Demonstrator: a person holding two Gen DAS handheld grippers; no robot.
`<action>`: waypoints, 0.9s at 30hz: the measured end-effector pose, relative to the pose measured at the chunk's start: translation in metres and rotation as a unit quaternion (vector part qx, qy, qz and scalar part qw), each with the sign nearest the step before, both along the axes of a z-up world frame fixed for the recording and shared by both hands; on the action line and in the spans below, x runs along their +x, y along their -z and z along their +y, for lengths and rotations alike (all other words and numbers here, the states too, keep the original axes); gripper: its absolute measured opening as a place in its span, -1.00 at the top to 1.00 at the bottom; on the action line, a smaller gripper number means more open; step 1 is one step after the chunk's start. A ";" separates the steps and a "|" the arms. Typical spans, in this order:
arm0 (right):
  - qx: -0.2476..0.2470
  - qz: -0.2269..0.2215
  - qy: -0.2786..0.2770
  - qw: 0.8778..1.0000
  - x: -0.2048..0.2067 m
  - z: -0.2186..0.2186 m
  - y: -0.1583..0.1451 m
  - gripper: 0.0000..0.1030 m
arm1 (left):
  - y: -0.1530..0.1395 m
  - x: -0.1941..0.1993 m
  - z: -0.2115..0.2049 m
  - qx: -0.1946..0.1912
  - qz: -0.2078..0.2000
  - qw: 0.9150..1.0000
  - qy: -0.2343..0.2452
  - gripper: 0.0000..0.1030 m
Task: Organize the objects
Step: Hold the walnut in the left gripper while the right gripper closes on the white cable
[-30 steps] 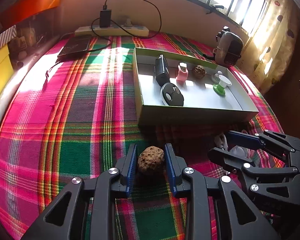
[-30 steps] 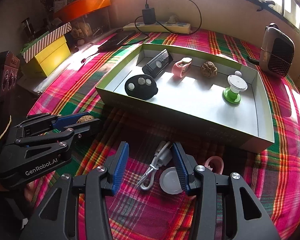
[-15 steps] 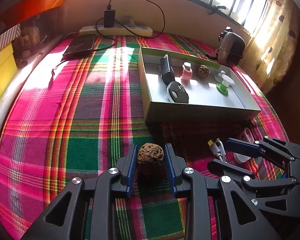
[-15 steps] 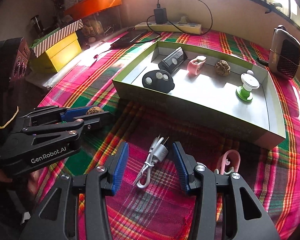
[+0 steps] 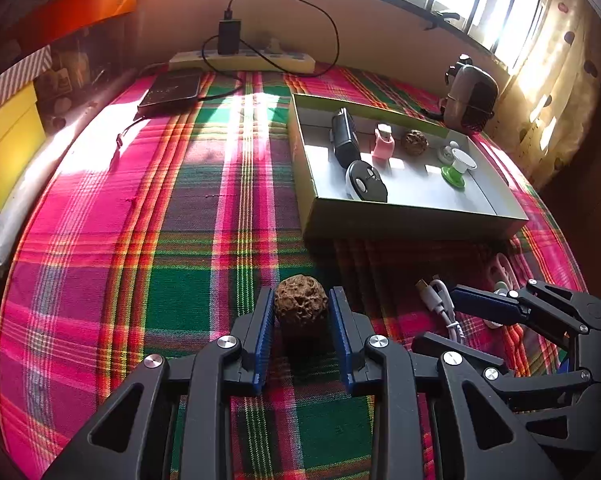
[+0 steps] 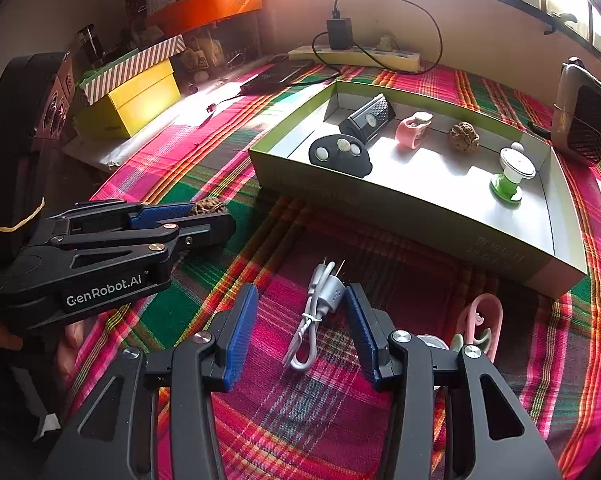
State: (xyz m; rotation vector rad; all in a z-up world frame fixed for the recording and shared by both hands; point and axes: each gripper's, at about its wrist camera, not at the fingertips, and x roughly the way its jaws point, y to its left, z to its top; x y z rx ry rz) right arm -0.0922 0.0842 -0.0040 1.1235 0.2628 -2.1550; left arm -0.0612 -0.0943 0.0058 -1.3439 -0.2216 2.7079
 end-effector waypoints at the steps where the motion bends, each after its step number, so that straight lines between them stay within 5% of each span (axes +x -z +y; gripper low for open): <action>1: 0.002 0.002 -0.001 1.000 0.001 0.000 0.000 0.10 | 0.000 0.000 0.000 0.000 0.000 1.000 0.000 0.49; 7: 0.004 0.009 0.012 1.000 -0.002 -0.001 0.001 0.10 | 0.000 0.001 -0.001 0.000 0.000 1.000 0.000 0.49; 27: 0.038 0.040 0.022 0.998 0.002 -0.003 0.002 0.58 | 0.000 0.002 -0.001 -0.002 0.001 1.000 0.002 0.50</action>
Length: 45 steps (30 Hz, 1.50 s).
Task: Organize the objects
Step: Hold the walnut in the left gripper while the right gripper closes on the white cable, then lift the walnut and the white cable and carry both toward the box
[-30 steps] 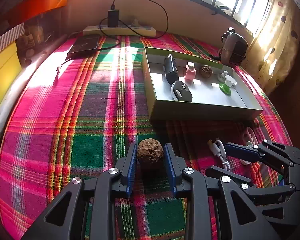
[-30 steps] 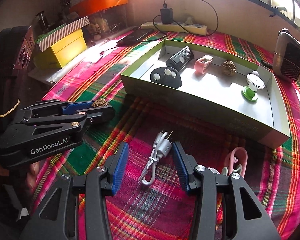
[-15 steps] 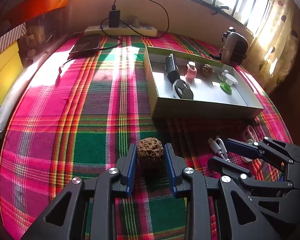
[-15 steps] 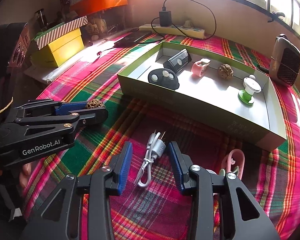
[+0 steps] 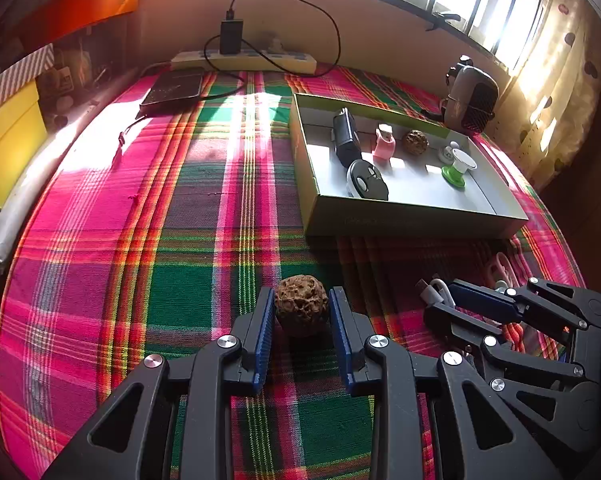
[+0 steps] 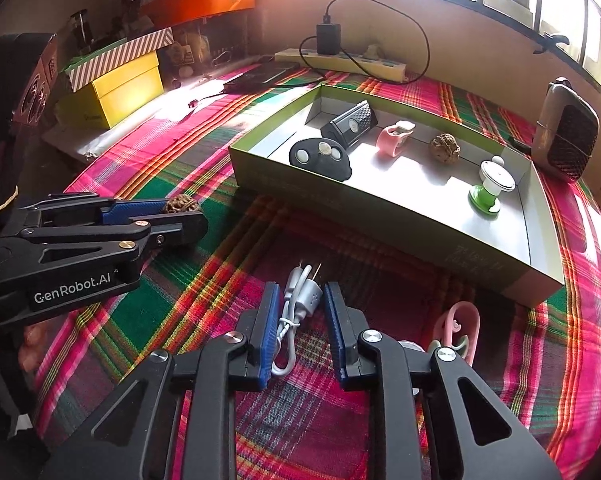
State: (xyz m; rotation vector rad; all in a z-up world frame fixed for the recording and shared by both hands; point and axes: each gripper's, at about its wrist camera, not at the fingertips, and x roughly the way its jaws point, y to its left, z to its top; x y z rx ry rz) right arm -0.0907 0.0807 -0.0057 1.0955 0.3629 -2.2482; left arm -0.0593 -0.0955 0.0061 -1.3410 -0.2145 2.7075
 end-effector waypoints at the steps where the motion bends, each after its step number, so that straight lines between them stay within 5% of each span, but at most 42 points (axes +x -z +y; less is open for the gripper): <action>1: -0.001 -0.001 0.001 1.000 0.000 0.000 0.000 0.58 | 0.000 0.000 0.000 0.000 0.000 1.000 0.000 0.50; 45: -0.033 0.011 0.000 0.999 -0.001 0.005 -0.021 0.60 | -0.019 -0.001 0.006 -0.007 0.017 1.000 0.006 0.51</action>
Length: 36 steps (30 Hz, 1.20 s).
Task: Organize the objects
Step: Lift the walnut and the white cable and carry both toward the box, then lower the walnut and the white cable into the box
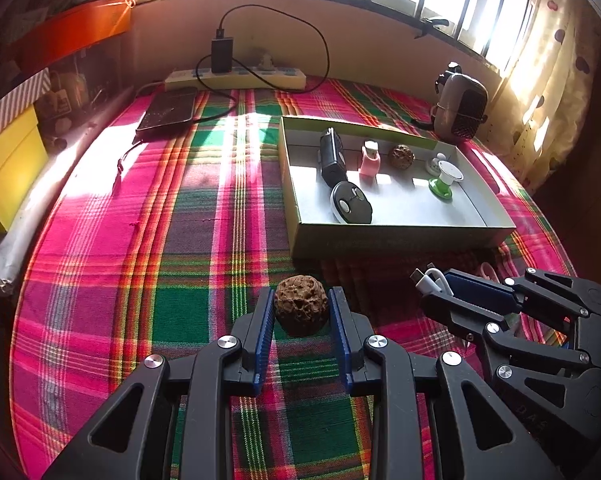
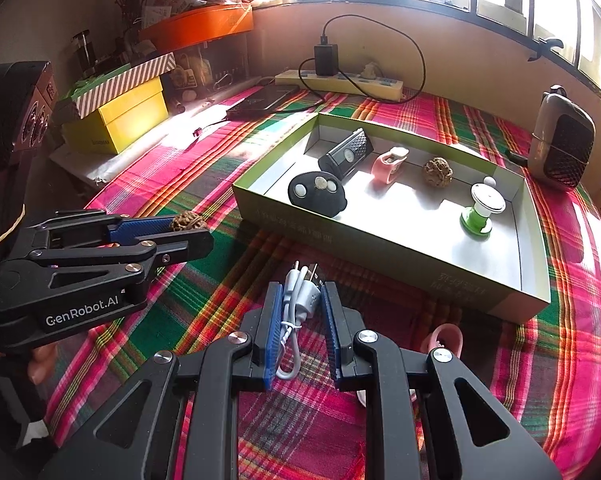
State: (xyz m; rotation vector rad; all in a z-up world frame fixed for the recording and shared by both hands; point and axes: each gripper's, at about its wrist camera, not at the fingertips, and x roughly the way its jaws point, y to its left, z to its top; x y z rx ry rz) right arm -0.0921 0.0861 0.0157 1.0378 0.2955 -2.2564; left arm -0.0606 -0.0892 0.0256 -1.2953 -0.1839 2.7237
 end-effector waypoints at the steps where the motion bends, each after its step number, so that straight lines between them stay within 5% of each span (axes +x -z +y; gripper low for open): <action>1: -0.001 0.002 0.000 1.000 0.000 0.000 -0.002 0.60 | -0.002 0.000 0.001 0.000 0.001 1.000 0.001 0.51; 36: -0.034 -0.001 0.053 0.998 -0.095 0.046 -0.040 0.60 | -0.024 -0.050 0.053 0.007 0.020 0.998 0.055 0.51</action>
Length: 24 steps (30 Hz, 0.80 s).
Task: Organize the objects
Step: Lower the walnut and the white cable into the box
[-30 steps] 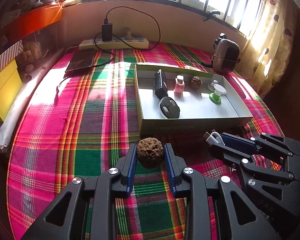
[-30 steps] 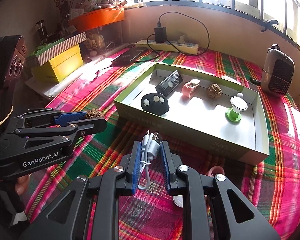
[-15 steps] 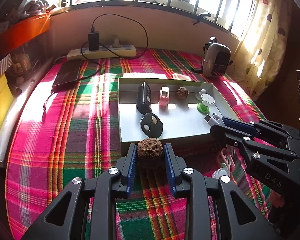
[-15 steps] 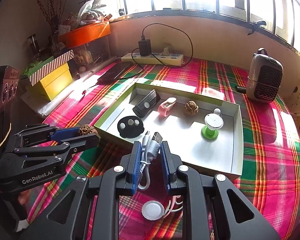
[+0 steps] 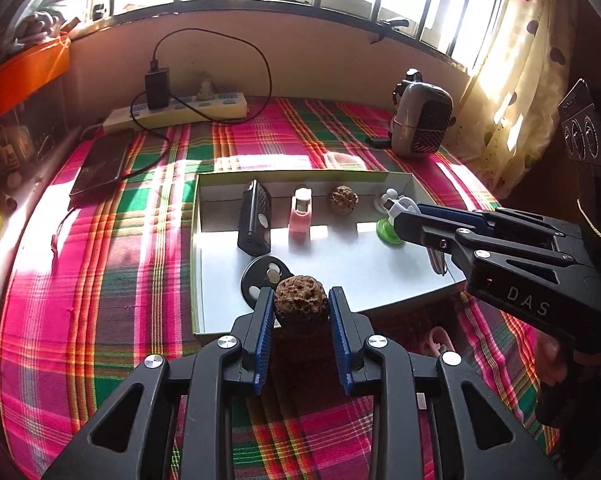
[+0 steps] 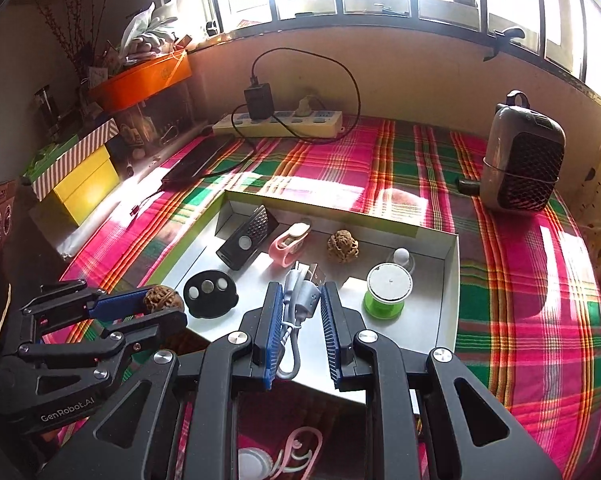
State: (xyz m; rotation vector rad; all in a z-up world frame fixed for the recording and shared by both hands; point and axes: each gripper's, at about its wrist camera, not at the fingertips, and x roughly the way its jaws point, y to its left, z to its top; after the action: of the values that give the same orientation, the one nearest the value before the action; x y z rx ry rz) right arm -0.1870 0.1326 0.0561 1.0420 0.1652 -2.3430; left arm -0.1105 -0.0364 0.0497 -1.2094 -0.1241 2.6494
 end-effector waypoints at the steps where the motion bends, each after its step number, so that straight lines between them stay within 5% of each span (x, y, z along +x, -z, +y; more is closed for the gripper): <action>1: 0.000 -0.001 0.001 1.000 -0.004 0.000 0.000 0.60 | 0.001 -0.002 0.001 0.000 -0.001 1.000 0.001 0.51; 24: 0.012 -0.054 -0.028 0.998 -0.064 -0.026 0.031 0.59 | 0.021 -0.036 0.025 -0.008 -0.018 1.000 0.017 0.51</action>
State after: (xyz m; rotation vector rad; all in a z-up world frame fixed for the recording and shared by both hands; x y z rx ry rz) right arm -0.2511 0.1071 0.0246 1.1586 0.1797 -2.2333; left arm -0.1466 -0.0118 0.0288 -1.2548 -0.0872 2.6051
